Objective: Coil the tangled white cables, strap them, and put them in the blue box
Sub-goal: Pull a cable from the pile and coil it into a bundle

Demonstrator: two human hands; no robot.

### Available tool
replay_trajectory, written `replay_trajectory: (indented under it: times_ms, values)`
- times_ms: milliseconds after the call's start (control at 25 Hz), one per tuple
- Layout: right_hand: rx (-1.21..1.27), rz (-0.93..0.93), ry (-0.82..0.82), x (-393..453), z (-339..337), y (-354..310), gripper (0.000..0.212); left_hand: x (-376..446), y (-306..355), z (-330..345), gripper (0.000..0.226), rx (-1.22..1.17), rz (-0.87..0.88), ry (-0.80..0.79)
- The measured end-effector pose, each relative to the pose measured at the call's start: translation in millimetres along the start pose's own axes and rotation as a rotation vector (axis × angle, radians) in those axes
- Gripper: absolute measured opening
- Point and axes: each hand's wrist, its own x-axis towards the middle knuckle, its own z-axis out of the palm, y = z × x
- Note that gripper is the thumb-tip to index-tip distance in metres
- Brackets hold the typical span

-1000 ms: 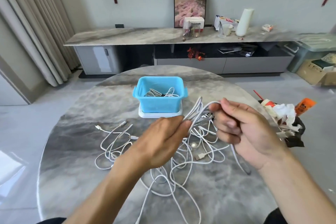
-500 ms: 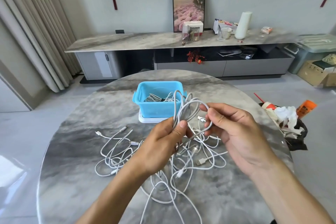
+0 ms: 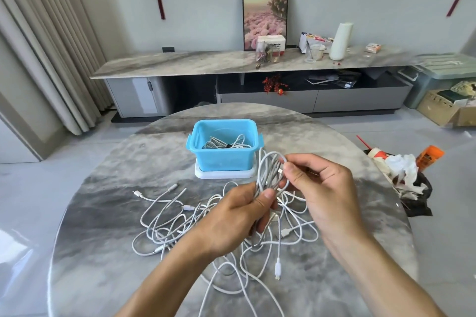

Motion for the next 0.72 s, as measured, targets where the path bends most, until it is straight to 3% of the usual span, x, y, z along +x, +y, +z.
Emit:
replay_trajectory:
  times_ms: [160, 240, 280, 400, 440, 600, 720]
  values:
    - [-0.458, -0.355, 0.114, -5, 4, 12, 0.009, 0, -1, 0, 0.038, -0.033, -0.002, -0.014]
    - [-0.565, -0.393, 0.159, -5, 4, 13, 0.016, -1, -2, 3, 0.036, -0.163, -0.008, -0.038]
    - [-0.453, -0.266, 0.143, -4, 2, 10, 0.020, -2, -4, 4, 0.033, -0.240, -0.006, -0.066]
    - [0.337, 0.309, -0.077, 2, 0, -5, 0.031, -3, -6, 10, 0.022, -0.475, -0.028, -0.156]
    - [0.454, 0.404, -0.124, 3, -3, -8, 0.034, -2, -7, 12, 0.020, -0.534, -0.052, -0.174]
    - [0.667, 0.541, -0.293, 3, -5, -9, 0.048, -3, -5, 20, 0.019, -0.673, -0.126, -0.252]
    - [0.620, 0.531, -0.264, 4, -2, -7, 0.035, -4, -6, 24, 0.018, -0.688, -0.196, -0.304]
